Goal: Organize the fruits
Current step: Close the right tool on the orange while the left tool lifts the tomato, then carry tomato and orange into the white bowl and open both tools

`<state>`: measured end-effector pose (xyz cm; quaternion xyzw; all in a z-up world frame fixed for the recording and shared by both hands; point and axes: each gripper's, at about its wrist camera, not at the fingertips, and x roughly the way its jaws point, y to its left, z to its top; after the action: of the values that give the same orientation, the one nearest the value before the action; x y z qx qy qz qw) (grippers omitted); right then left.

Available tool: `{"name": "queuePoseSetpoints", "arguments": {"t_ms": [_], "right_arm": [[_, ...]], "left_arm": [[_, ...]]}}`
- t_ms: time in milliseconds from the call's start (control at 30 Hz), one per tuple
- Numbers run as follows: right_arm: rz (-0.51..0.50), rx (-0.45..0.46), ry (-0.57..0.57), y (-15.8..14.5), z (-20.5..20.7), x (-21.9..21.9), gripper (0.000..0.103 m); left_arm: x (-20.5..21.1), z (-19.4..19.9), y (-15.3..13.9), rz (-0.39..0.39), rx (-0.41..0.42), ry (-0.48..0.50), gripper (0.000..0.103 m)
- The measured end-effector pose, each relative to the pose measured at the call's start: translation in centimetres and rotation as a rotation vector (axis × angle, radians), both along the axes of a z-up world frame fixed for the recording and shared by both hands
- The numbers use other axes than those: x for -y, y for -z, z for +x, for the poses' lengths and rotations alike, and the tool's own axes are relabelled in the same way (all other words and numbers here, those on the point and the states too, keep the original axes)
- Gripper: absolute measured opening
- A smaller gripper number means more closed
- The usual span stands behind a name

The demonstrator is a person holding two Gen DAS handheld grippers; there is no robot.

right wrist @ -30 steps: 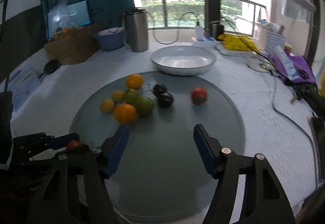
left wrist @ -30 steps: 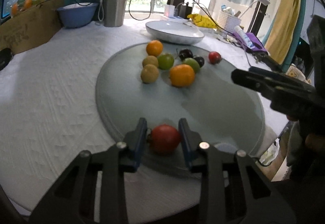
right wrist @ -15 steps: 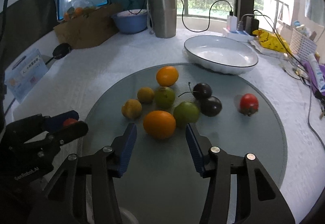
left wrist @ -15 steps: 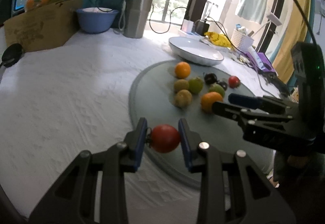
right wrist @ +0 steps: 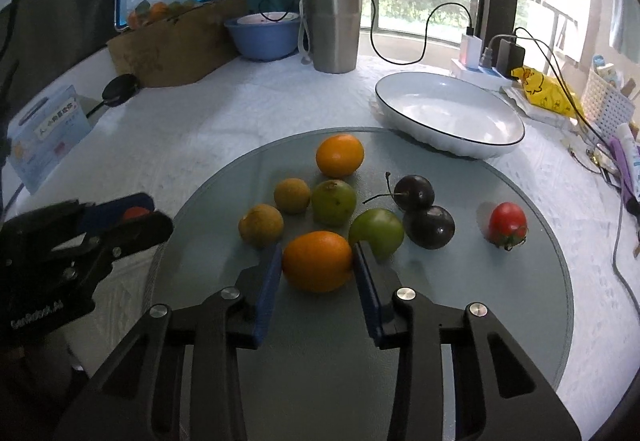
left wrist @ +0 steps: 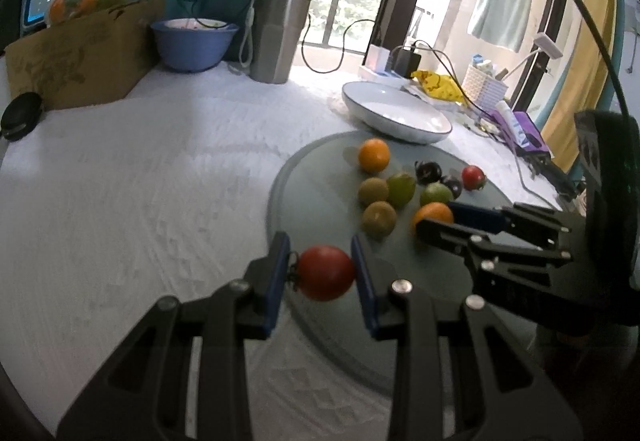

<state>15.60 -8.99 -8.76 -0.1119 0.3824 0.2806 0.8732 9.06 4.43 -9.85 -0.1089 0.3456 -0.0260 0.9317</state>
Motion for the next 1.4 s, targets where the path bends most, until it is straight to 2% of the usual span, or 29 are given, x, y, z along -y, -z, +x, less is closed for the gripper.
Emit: {"name": "queuePoseSetpoints", "arguments": {"t_ms": [267, 567, 867, 1100, 1400], "right_arm": [[0.046, 0.042, 0.011, -2.2, 0.6, 1.6, 0.039], [0.089, 0.091, 0.031, -4.3, 3.0, 4.1, 0.039], [0.117, 0.124, 0.067, -5.0, 6.8, 6.2, 0.039], [0.135, 0.139, 0.075, -5.1, 9.8, 7.1, 0.039], [0.129, 0.109, 0.091, -4.0, 13.7, 7.9, 0.039]], "left_arm": [[1.3, 1.8, -1.4, 0.023, 0.022, 0.018, 0.033], [3.4, 5.1, -2.9, 0.038, 0.044, 0.033, 0.033], [5.2, 8.9, -4.1, 0.031, 0.046, 0.073, 0.033], [6.3, 12.4, -4.1, 0.014, 0.013, 0.102, 0.033], [7.2, 16.6, -4.2, -0.003, -0.005, 0.102, 0.033]]}}
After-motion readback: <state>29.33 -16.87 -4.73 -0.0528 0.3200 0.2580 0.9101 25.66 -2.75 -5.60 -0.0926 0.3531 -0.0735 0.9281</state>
